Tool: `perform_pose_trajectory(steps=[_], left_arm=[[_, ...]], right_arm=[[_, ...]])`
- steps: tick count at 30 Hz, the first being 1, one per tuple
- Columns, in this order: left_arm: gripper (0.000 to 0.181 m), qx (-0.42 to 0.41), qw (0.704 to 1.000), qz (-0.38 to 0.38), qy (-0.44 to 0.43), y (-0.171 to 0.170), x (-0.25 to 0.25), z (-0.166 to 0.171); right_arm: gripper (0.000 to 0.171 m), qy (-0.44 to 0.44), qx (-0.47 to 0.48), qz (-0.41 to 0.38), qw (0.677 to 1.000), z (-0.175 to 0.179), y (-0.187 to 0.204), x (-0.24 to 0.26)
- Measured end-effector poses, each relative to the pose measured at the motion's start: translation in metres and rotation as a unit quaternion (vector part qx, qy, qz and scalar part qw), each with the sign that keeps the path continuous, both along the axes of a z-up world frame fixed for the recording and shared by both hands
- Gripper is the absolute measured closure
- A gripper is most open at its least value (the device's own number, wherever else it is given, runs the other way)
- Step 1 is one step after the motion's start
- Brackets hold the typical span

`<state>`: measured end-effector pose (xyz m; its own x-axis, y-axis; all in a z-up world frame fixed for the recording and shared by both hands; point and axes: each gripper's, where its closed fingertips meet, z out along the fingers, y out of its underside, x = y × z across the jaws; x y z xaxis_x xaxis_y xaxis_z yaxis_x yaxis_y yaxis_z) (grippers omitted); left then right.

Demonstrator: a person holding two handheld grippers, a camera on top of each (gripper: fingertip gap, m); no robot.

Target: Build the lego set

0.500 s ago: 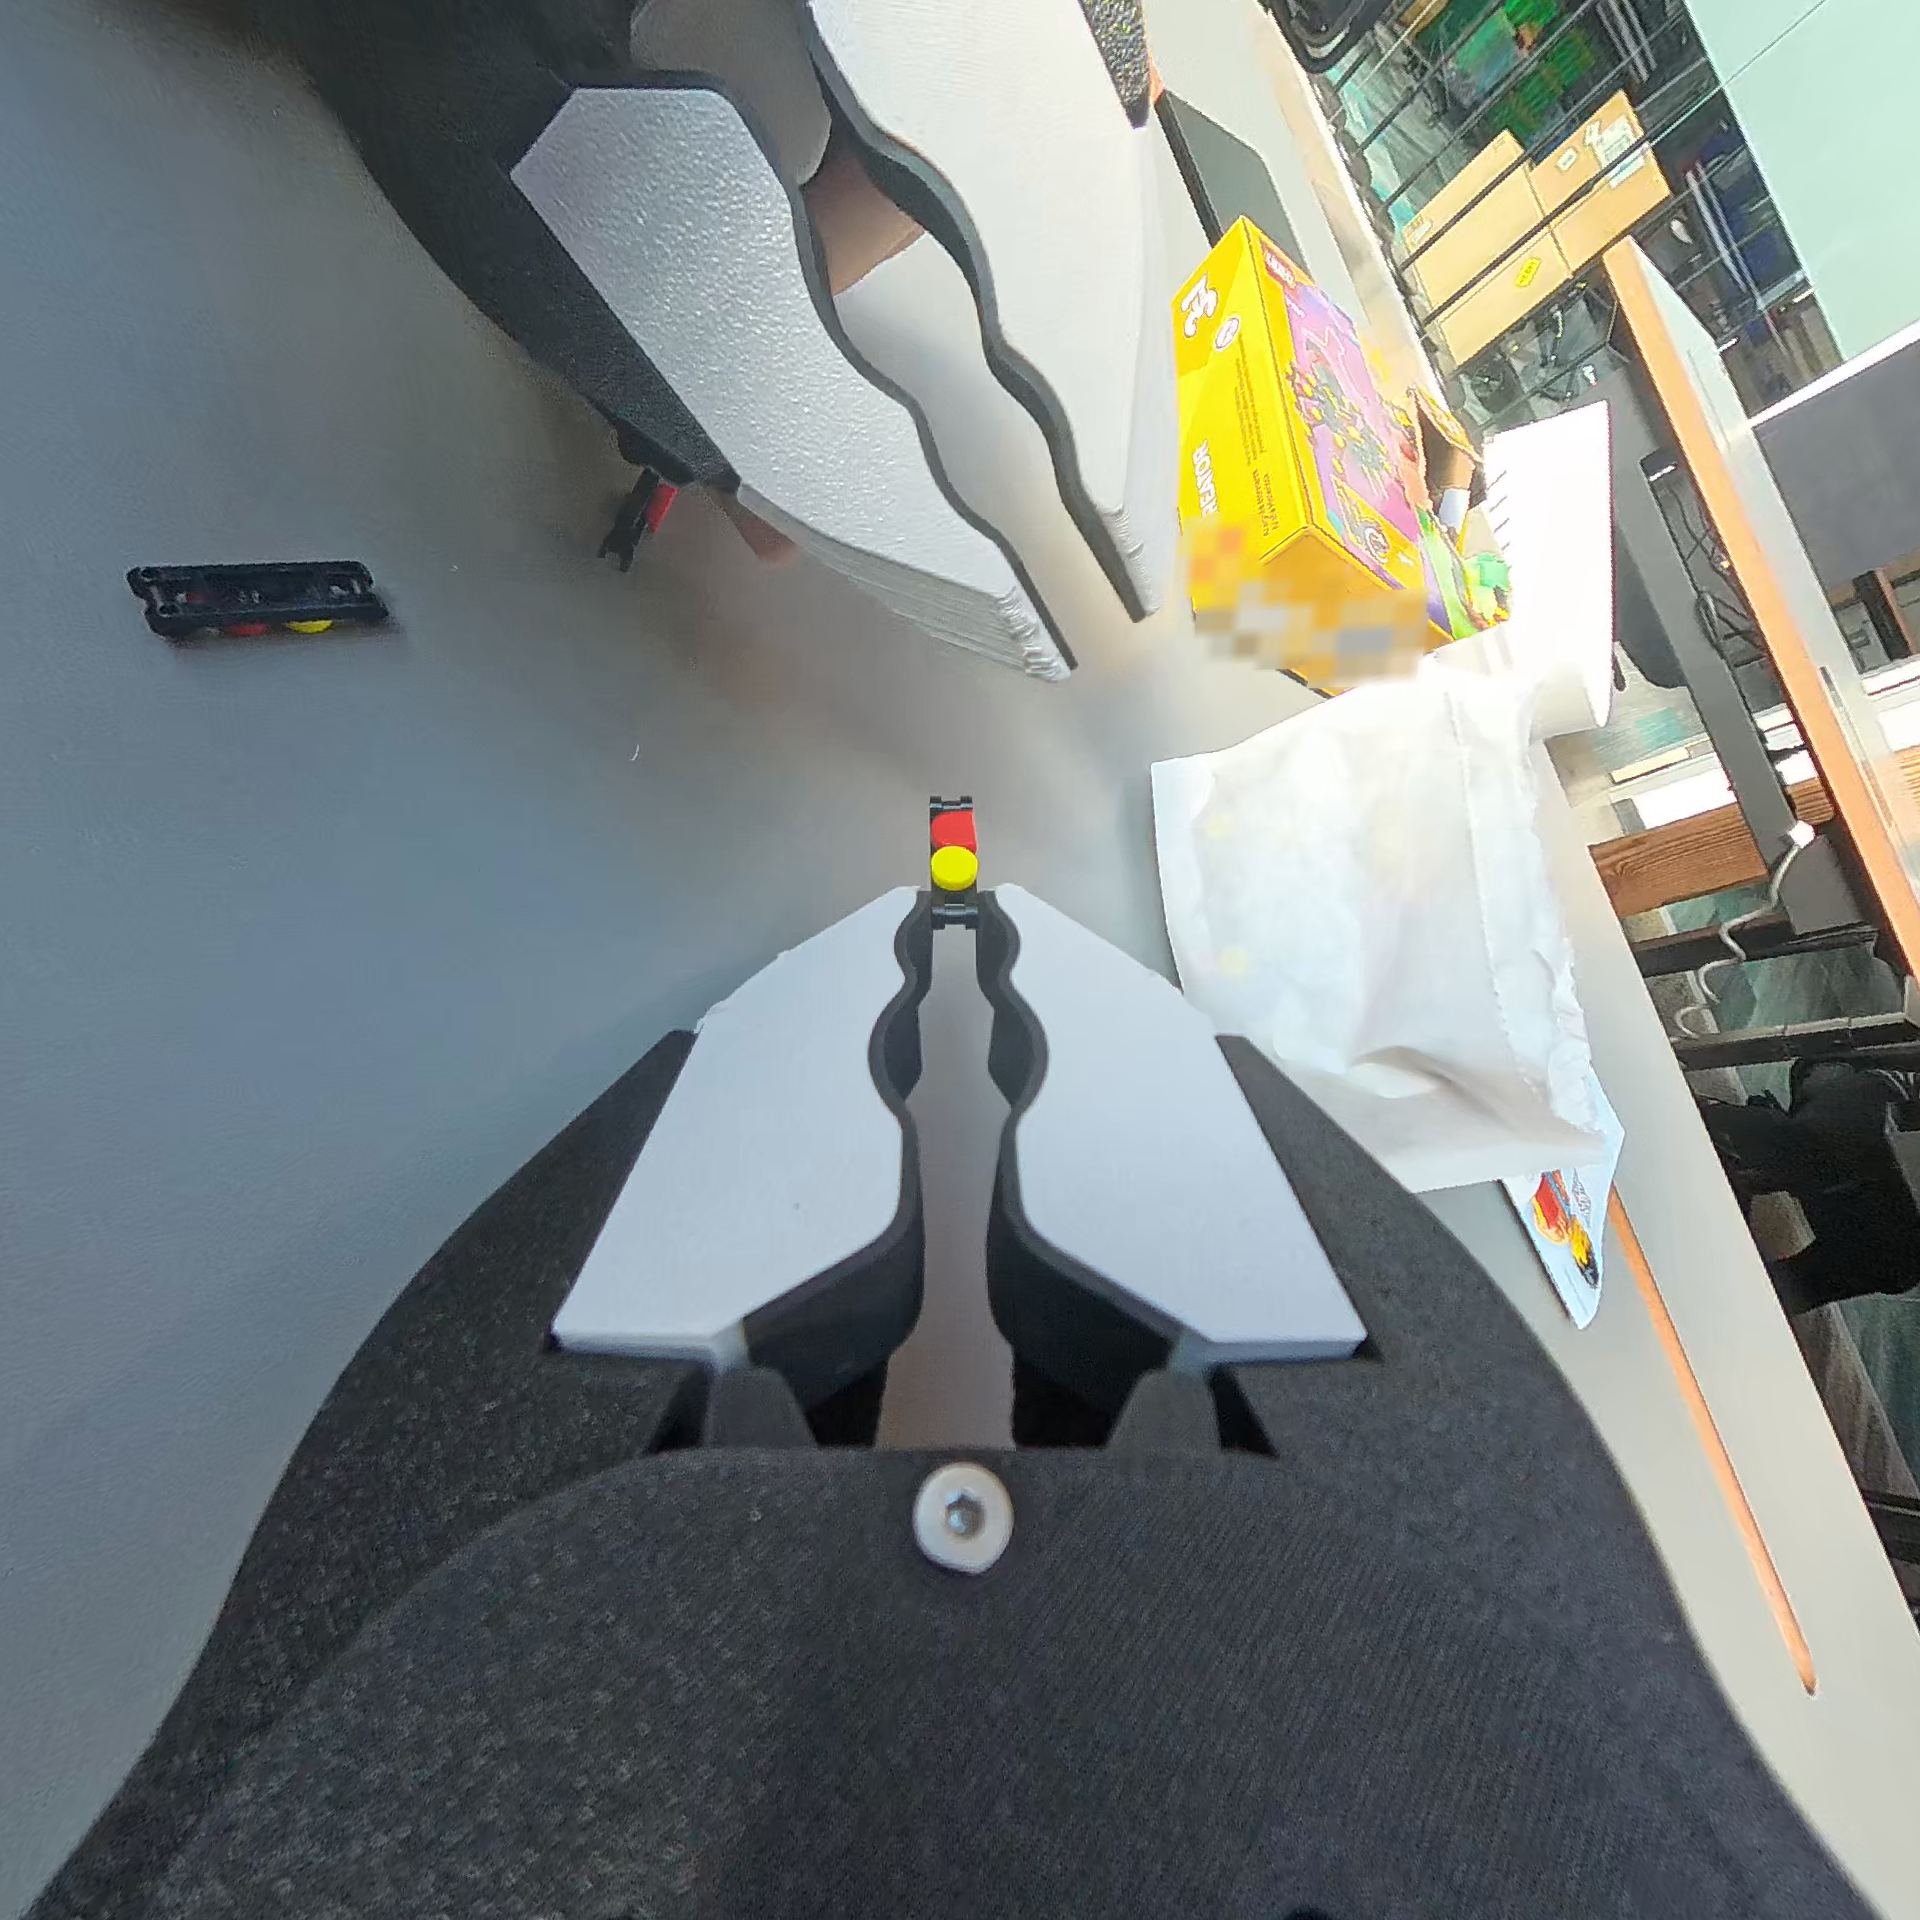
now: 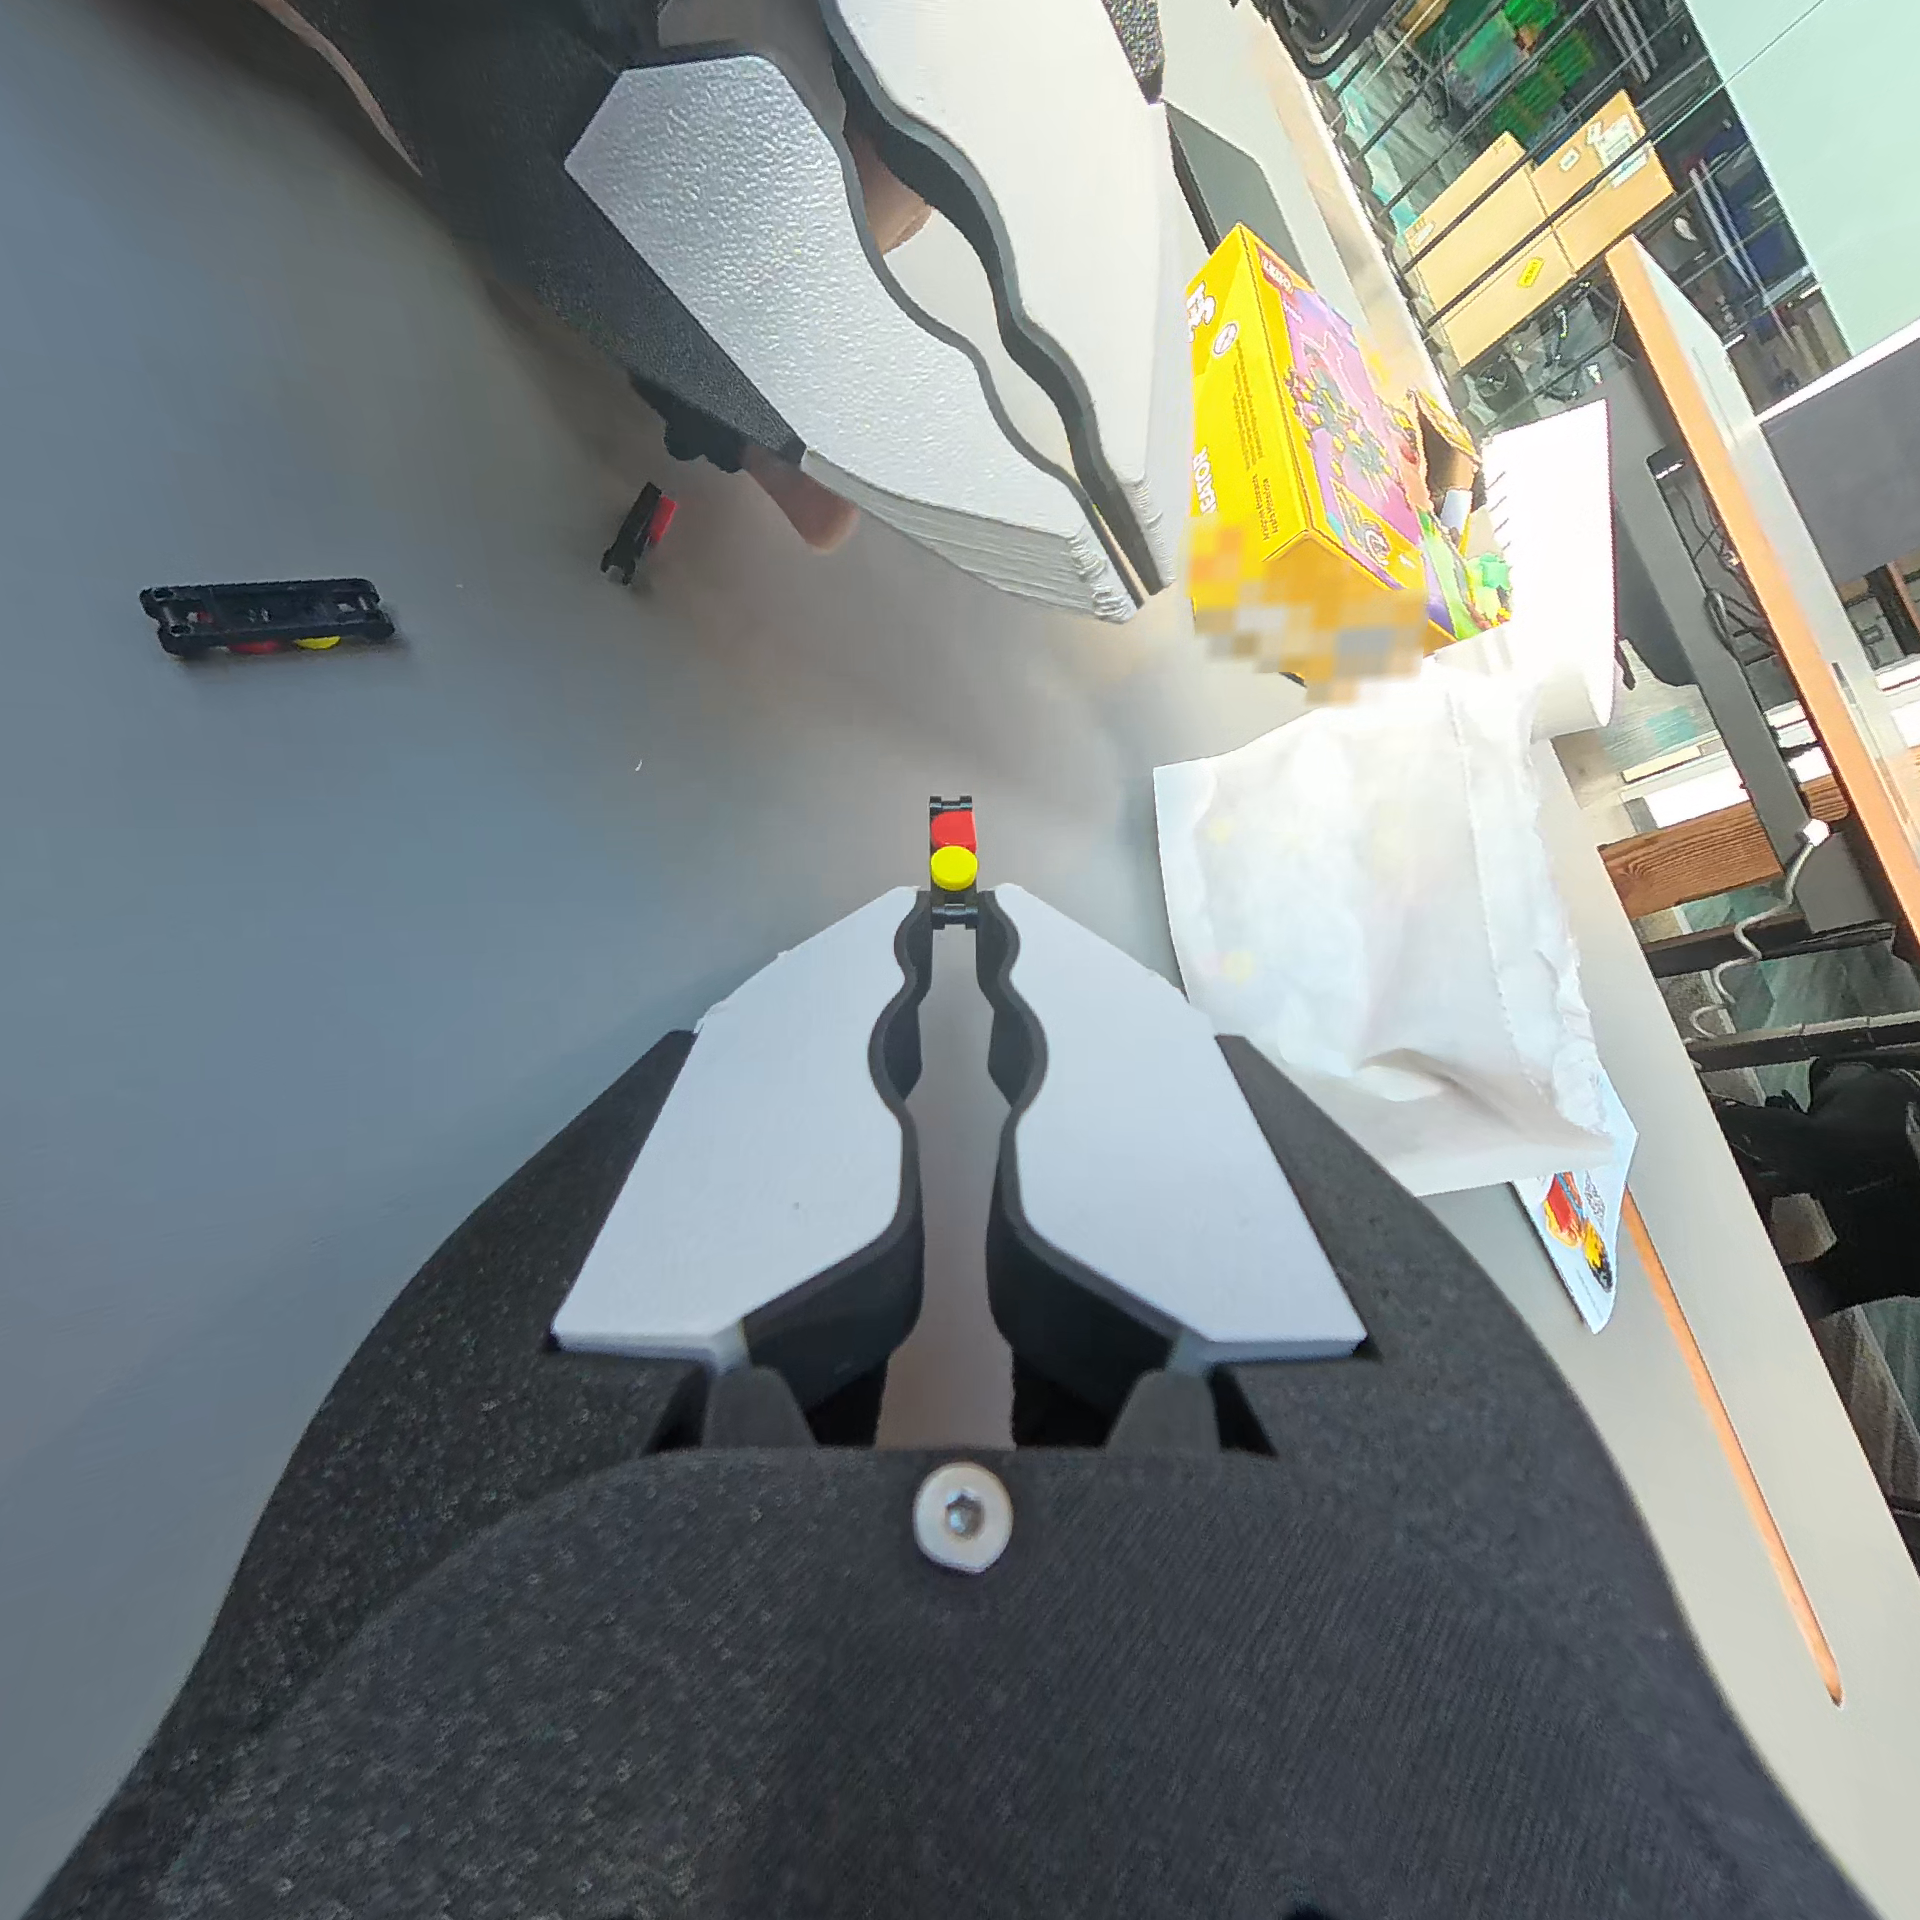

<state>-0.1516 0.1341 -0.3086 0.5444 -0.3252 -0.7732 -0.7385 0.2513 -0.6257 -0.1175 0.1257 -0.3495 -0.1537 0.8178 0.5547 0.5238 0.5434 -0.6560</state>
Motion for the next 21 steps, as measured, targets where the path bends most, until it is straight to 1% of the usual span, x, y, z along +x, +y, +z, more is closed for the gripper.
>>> perform_pose_trajectory(steps=[2, 11, 21], left_arm=[[0.175, -0.006, 1.0, 0.003, -0.007, 0.0007, -0.0022, 0.0001], [0.169, 0.0, 0.999, 0.012, -0.038, 0.0017, -0.0092, 0.0075], [0.173, 0.015, 1.0, 0.01, -0.002, 0.0002, -0.0055, 0.0045]], right_arm=[[0.164, 0.002, -0.002, 0.0, 1.0, 0.0009, 0.0, 0.0], [0.164, 0.009, -0.008, -0.002, 1.0, 0.0028, 0.0004, -0.0004], [0.163, 0.017, -0.011, -0.007, 1.0, 0.0053, 0.0024, -0.0001]])
